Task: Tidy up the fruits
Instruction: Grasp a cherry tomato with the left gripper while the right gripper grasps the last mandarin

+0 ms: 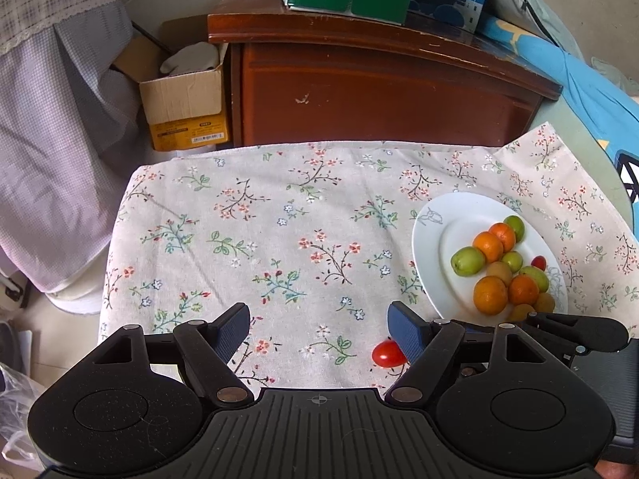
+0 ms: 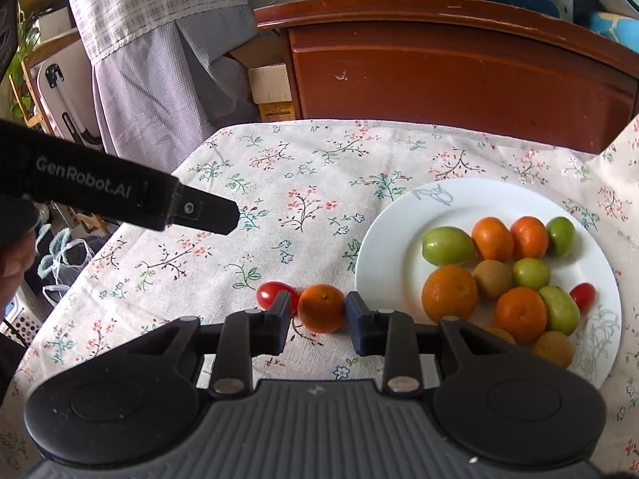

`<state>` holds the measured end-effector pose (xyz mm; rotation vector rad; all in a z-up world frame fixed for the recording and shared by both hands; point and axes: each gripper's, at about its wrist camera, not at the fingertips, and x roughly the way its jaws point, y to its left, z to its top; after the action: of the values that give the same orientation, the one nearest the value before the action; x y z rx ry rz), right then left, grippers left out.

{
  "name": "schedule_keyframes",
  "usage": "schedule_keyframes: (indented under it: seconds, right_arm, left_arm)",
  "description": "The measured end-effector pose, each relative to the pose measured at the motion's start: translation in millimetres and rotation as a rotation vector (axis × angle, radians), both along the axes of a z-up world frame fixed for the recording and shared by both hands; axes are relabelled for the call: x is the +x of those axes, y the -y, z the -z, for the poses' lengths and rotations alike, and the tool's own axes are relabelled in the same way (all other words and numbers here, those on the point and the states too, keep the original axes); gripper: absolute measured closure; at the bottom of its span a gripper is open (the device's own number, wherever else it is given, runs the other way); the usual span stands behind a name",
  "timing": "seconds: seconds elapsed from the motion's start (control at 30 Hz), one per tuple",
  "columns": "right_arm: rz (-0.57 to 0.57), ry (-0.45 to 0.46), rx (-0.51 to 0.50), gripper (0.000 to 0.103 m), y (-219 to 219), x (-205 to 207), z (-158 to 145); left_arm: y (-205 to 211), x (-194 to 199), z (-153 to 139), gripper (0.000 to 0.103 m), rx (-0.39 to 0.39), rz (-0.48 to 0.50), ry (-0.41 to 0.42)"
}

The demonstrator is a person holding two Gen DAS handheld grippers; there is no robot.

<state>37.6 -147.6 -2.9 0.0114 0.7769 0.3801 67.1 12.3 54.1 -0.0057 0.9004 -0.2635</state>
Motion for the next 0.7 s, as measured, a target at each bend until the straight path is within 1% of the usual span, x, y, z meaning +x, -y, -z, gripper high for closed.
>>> schedule_keyframes:
  seconds: [0.27, 0.37, 0.43, 0.57, 0.7]
  right_arm:
    - [-0.036, 0.007, -0.065, 0.074, -9.5, -2.0, 5.8]
    - [-0.036, -0.006, -0.046, 0.074, -7.6, -2.9, 3.4]
    - [-0.031, -0.011, -0.052, 0.074, -6.6, -6.7, 0.4]
    - [0.019, -0.054, -0.049, 0.074, 1.7, -17.5, -4.2]
    - [0.109, -0.133, 0.031, 0.074, 18.5, -25.8, -4.7]
  left_arm:
    - [0.6, -0.7, 2.7, 0.026, 0.003, 0.016, -0.006]
    - [1.9, -1.5, 4.5, 0.026, 0.011, 0.029, 0.002]
    - [3.2, -2.2, 7.3, 0.026, 0.007, 0.042, -0.005]
    - [9.6, -7.8, 14.1, 0.026, 0.021, 0.084, 0.002]
    - [19.1, -13.1, 22.8, 0.027, 0.048, 0.139, 0.013]
